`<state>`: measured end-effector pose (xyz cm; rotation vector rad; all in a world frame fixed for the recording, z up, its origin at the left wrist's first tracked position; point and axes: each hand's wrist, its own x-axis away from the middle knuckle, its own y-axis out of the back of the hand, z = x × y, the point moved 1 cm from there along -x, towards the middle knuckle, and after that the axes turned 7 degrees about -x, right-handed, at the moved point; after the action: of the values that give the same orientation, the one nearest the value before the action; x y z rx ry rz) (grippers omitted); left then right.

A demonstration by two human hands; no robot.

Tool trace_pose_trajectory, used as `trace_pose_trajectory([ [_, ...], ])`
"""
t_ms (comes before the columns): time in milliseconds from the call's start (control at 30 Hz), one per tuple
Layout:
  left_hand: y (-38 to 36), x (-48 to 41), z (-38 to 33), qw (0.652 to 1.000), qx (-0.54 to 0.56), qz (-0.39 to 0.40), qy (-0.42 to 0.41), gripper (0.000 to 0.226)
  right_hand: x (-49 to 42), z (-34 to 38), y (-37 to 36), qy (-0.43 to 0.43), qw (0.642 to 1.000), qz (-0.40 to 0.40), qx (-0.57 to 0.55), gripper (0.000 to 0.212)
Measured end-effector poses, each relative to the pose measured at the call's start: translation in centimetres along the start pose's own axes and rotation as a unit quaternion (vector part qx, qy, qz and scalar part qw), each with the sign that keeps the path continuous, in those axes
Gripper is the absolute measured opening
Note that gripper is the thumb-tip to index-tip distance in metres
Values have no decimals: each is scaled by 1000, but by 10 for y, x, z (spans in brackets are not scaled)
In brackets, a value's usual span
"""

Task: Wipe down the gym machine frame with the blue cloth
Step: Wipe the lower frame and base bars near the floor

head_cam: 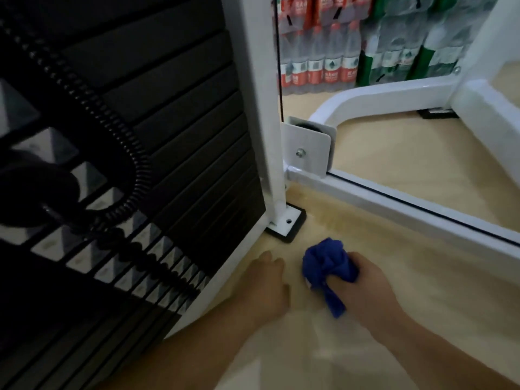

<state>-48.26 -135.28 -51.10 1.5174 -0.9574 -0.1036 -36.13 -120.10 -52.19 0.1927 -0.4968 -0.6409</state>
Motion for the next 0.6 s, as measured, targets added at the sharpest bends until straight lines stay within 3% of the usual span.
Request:
trace_pose_trajectory([
  [67,-11,1,25,993,-115,33,-5,75,-7,13,-6,18,1000,-1,13,3],
  [167,-25,5,45,993,-112,34,-28,89,-23,40,-14,58,997,10,52,14],
  [300,-35,7,58,994,-100,-8,-46,85,-69,56,-27,110,991,10,78,8],
  [433,-40,8,60,994,-97,-22,-48,83,-92,54,-54,120,965,69,223,71],
  [500,-40,6,59,993,-104,-18,-49,83,-98,51,-65,144,942,80,294,74],
  [600,-40,5,56,994,-102,1,-47,84,-112,51,-67,147,951,81,260,70],
])
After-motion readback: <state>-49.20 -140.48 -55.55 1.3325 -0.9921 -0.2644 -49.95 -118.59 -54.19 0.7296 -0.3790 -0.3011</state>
